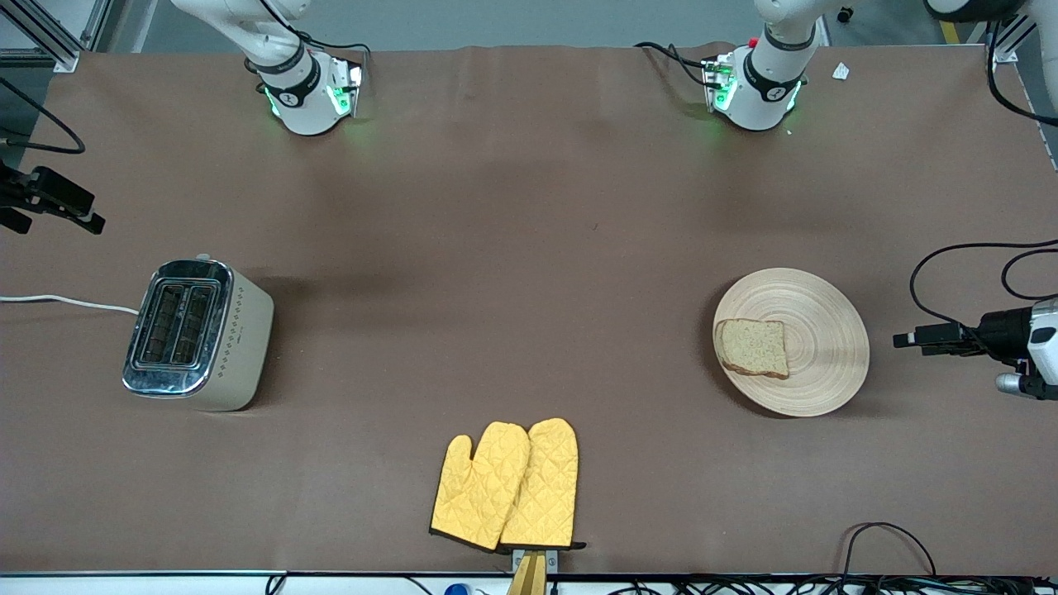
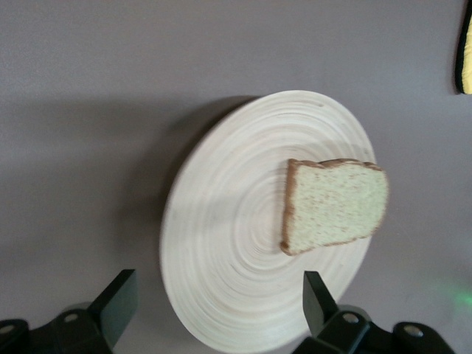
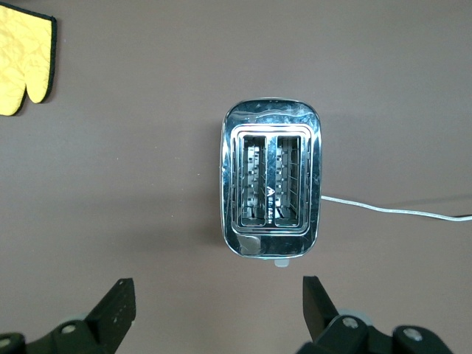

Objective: Move plate and put bread in toaster
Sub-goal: 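Move the left gripper in beside the wooden plate's rim, then push the wooden plate with the left gripper toward the toaster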

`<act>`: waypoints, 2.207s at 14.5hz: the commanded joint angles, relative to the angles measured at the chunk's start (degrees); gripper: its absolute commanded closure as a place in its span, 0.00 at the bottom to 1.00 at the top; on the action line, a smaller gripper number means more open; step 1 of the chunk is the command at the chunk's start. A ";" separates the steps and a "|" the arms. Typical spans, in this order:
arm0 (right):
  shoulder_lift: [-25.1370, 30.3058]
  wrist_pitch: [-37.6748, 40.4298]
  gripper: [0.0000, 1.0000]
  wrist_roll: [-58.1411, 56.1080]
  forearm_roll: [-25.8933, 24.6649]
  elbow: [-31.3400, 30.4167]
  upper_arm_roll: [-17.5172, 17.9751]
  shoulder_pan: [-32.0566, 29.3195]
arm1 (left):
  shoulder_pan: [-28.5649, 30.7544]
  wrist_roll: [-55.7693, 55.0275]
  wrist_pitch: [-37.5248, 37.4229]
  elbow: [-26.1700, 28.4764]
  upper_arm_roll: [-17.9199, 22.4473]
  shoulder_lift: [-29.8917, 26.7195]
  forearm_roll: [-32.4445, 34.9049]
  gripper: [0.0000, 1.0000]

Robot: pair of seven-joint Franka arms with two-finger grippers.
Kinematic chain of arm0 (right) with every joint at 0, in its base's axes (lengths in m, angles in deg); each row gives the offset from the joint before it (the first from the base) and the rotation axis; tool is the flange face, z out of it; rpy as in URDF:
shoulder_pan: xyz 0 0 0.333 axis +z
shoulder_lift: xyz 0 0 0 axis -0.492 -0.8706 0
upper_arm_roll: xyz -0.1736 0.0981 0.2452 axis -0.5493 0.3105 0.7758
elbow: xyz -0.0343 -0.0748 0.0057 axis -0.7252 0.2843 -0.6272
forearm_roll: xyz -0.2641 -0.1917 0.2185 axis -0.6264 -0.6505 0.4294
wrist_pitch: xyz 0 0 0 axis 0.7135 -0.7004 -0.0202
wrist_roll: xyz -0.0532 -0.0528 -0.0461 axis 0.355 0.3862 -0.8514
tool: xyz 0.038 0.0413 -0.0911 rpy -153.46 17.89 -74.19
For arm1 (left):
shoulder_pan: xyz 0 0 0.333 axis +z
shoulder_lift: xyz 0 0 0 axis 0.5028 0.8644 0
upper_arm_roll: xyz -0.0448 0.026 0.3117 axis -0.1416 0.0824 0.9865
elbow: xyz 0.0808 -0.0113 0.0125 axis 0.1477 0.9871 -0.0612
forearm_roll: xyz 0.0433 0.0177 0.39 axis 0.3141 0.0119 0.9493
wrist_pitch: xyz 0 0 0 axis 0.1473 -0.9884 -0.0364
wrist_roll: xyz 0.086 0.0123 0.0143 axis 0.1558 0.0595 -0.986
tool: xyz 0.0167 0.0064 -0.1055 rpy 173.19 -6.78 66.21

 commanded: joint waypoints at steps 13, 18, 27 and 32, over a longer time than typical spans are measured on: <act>0.14 -0.24 0.00 -0.44 0.72 -0.16 -0.01 0.42 | 2.90 11.89 0.42 -2.13 -0.76 11.22 -11.70 0.41; 0.14 -0.24 0.00 -0.44 0.72 -0.16 -0.01 0.51 | 2.73 11.98 -1.07 -1.96 -0.76 11.58 -11.44 0.67; 0.14 -0.32 0.00 -0.44 0.72 0.02 -0.01 0.51 | 2.20 13.30 -5.92 -2.48 -6.72 10.79 -11.44 0.99; 0.14 -0.32 0.00 -0.44 0.72 0.10 -0.01 0.86 | 1.41 0.65 -3.39 -2.75 -18.24 9.91 -11.35 0.99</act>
